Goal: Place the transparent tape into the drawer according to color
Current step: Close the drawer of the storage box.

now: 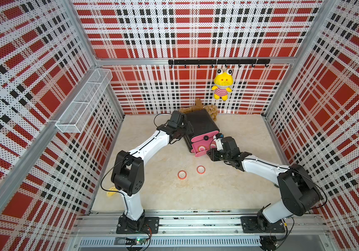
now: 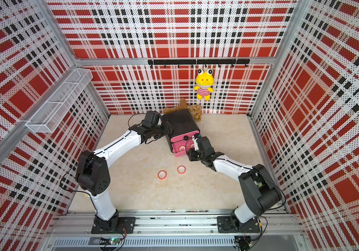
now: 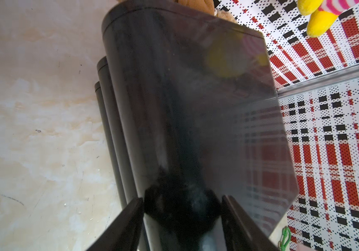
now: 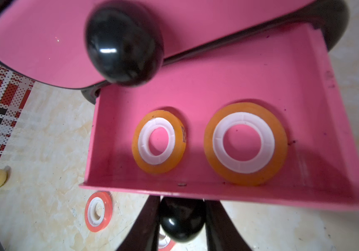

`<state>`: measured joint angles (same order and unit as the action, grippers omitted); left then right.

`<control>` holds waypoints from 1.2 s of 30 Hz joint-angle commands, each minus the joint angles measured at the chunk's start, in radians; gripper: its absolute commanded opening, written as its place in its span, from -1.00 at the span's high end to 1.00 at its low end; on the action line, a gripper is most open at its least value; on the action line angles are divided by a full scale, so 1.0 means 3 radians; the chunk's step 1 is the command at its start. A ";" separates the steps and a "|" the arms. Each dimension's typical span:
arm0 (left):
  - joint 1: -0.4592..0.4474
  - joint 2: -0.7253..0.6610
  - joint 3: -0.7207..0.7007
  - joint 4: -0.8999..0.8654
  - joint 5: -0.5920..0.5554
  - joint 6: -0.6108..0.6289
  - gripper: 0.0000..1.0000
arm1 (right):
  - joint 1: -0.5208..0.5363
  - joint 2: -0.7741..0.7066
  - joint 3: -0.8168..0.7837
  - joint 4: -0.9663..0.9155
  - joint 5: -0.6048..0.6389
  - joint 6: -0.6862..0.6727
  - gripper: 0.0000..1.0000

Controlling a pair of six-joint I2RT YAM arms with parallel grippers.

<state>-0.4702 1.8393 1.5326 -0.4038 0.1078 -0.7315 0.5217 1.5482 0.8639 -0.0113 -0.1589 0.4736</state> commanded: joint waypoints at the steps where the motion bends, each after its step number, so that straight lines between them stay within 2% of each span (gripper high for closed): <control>1: 0.0001 0.0112 0.0071 0.0032 0.0106 0.0069 -0.26 | 0.0041 -0.0090 0.0115 0.0121 0.0015 0.0003 0.32; 14: 0.0004 0.0130 0.0101 0.0032 0.0151 0.0094 -0.26 | 0.0046 0.0022 0.0263 0.0206 0.0048 0.0017 0.30; 22: 0.0009 0.0108 0.0067 0.0022 0.0155 0.0117 -0.26 | 0.0076 -0.0020 0.0107 0.0365 0.0089 0.0090 0.11; 36: 0.0012 0.0102 0.0065 0.0011 0.0157 0.0127 -0.26 | 0.0077 0.0167 0.0196 0.0572 0.0147 0.0040 0.21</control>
<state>-0.4656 1.8473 1.5417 -0.4038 0.1280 -0.7101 0.5377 1.5757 0.8967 0.1257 -0.1188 0.4919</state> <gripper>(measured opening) 0.629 0.396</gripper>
